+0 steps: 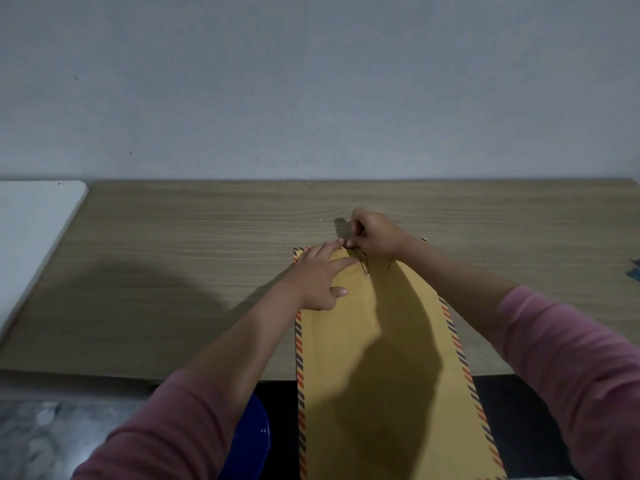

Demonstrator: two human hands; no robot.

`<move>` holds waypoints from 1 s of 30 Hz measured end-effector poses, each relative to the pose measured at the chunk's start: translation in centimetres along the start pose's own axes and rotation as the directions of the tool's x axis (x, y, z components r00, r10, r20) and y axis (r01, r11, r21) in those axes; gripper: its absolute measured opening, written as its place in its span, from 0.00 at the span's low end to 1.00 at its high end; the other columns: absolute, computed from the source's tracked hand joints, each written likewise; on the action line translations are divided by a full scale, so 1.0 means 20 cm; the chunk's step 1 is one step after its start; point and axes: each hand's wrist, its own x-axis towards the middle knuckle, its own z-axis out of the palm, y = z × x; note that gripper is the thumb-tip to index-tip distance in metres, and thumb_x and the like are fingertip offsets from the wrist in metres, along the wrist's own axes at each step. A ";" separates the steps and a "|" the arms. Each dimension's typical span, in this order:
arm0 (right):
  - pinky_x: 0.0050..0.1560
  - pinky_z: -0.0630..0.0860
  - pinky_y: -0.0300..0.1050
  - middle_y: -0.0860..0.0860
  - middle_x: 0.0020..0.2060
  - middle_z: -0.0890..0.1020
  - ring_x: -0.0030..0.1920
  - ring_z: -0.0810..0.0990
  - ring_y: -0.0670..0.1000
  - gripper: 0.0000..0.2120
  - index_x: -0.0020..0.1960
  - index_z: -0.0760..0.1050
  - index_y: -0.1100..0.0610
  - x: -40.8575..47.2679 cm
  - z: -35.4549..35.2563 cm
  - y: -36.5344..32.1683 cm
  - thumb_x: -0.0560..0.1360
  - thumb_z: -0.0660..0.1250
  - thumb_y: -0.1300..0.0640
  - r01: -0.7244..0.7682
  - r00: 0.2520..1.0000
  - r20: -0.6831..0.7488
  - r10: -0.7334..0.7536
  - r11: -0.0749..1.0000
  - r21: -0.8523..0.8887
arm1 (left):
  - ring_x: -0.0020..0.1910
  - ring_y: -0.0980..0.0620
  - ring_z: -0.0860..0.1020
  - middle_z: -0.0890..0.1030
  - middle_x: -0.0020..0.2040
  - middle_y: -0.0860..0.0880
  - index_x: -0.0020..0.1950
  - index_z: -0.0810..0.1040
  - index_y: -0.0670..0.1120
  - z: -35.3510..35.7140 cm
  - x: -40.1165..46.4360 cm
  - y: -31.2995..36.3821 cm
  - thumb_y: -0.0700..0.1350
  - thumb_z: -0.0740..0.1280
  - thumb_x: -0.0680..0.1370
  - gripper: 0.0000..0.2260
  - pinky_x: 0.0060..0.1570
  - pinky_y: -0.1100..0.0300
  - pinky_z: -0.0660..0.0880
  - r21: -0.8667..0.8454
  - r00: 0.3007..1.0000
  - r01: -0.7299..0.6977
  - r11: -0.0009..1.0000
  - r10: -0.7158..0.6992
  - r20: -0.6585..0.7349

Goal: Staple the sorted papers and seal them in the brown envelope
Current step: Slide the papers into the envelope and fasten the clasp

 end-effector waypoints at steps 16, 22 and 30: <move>0.36 0.60 0.44 0.56 0.37 0.74 0.39 0.70 0.54 0.08 0.41 0.65 0.57 0.01 -0.01 0.03 0.72 0.65 0.64 0.051 0.998 0.055 -0.043 0.987 -0.154 | 0.71 0.42 0.59 0.56 0.75 0.44 0.74 0.58 0.53 -0.05 0.03 0.05 0.53 0.67 0.73 0.32 0.70 0.46 0.60 0.155 1.000 -0.004 0.988 0.001 0.018; 0.36 0.62 0.48 0.62 0.42 0.78 0.42 0.75 0.59 0.09 0.42 0.63 0.56 0.02 0.01 0.02 0.72 0.64 0.63 0.075 0.997 0.049 -0.067 0.981 -0.178 | 0.71 0.42 0.58 0.56 0.75 0.43 0.74 0.57 0.51 -0.05 0.03 0.05 0.54 0.67 0.74 0.32 0.71 0.47 0.59 0.161 0.999 -0.008 0.987 0.002 0.032; 0.38 0.68 0.53 0.63 0.41 0.78 0.41 0.75 0.62 0.09 0.41 0.64 0.57 0.02 0.03 0.03 0.71 0.65 0.65 0.122 0.992 0.045 -0.116 0.976 -0.178 | 0.71 0.42 0.58 0.57 0.74 0.42 0.75 0.60 0.53 -0.04 -0.01 0.04 0.53 0.66 0.74 0.31 0.72 0.50 0.57 0.103 0.999 -0.020 0.995 0.023 -0.027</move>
